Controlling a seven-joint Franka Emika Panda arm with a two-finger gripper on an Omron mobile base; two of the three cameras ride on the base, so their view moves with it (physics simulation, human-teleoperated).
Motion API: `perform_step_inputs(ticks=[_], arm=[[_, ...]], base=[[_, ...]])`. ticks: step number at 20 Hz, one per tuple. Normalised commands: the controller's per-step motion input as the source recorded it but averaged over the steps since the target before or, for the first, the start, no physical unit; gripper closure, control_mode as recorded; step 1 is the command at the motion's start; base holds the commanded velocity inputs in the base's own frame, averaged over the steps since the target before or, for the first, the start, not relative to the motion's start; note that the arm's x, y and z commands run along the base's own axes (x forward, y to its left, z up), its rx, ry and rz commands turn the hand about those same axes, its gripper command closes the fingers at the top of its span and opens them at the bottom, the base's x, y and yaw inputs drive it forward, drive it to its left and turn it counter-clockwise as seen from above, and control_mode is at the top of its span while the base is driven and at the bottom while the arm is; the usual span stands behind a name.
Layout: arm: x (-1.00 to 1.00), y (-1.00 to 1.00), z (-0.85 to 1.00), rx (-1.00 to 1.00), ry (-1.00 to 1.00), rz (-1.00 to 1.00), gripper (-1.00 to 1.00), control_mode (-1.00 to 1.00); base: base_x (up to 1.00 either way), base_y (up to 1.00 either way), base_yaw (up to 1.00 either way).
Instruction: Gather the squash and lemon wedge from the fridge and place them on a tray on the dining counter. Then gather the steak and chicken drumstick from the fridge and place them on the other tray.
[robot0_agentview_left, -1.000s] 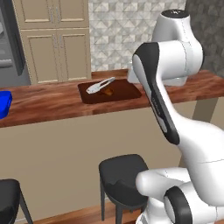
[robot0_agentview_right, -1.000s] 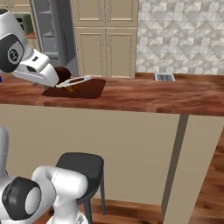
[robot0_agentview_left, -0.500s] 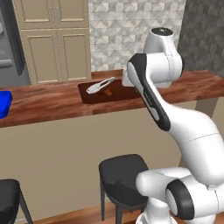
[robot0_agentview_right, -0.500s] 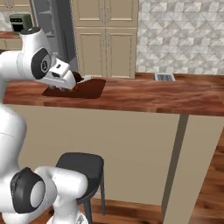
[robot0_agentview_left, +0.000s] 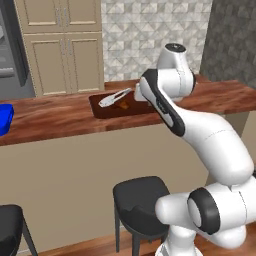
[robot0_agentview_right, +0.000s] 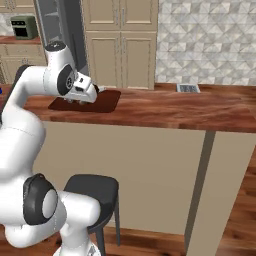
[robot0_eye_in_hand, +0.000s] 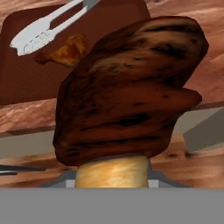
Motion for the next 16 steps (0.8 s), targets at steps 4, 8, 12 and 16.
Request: perform_step_inputs(ticks=[4, 8, 12, 16], arm=[[0.58, -0.01, -0.18, 0.0, 0.0, 0.09, 1.0, -1.0], [0.66, 0.0, -0.15, 0.0, 0.0, 0.08, 1.0, -1.0], [0.59, 0.0, -0.21, -0.01, 0.0, 0.05, 1.0, -1.0], [0.47, 0.0, -0.17, -0.01, 0.0, 0.05, 1.0, -1.0]], base=[[0.0, 0.0, 0.0], [0.0, 0.0, 0.0], [0.0, 0.0, 0.0], [0.0, 0.0, 0.0]])
